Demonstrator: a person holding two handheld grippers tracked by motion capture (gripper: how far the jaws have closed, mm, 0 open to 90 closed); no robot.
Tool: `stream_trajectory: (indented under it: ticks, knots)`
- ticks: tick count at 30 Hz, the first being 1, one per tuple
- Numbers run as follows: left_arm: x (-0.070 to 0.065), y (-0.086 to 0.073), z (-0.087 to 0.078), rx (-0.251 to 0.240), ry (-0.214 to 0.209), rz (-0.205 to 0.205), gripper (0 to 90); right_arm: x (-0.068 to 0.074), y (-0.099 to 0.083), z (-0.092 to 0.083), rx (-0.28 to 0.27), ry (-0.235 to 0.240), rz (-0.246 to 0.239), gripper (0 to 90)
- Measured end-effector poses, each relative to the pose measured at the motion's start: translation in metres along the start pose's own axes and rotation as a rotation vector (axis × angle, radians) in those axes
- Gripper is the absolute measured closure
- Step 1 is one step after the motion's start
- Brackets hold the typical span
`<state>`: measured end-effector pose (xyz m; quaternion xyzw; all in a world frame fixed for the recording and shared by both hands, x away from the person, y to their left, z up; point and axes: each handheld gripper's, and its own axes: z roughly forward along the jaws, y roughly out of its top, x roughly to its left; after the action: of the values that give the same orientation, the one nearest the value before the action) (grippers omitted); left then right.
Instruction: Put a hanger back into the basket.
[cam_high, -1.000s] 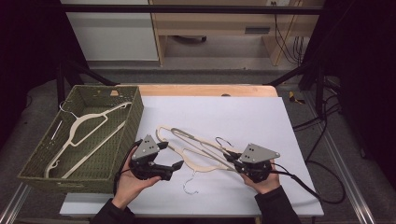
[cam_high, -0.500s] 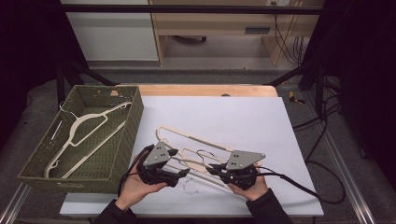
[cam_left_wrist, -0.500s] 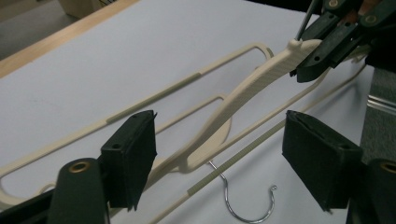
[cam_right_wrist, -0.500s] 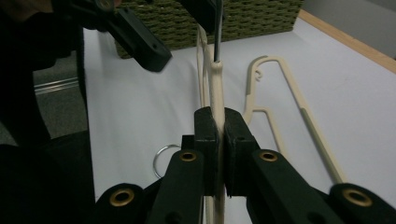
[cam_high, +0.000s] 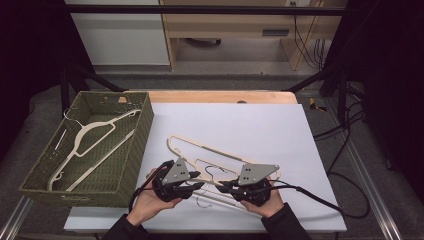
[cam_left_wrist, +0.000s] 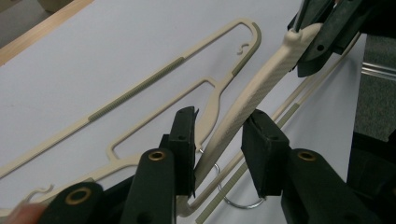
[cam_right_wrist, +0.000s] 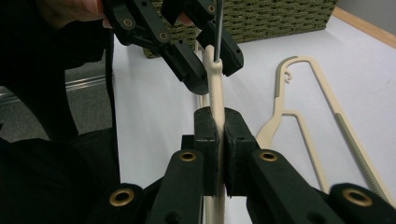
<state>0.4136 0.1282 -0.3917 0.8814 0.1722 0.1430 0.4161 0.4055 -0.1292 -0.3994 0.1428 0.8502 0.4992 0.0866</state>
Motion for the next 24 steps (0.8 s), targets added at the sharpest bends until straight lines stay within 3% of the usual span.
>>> stream_trajectory:
  ticks: [4, 9, 21, 24]
  knots:
    - [-0.001, 0.001, -0.003, 0.005, -0.002, 0.014, 68.7, 0.0, 0.0, -0.001, -0.002, -0.005, -0.002, 84.8]
    - [-0.005, 0.004, -0.005, 0.016, -0.019, 0.022, 76.0, -0.001, 0.001, -0.003, -0.005, -0.06, -0.008, 77.4]
    - [-0.011, 0.006, -0.002, 0.006, -0.11, -0.037, 86.2, -0.003, 0.001, -0.006, -0.044, -0.167, -0.019, 54.8]
    - [-0.011, 0.007, -0.004, -0.012, -0.1, -0.056, 86.6, -0.003, 0.001, -0.008, -0.055, -0.189, -0.014, 51.6]
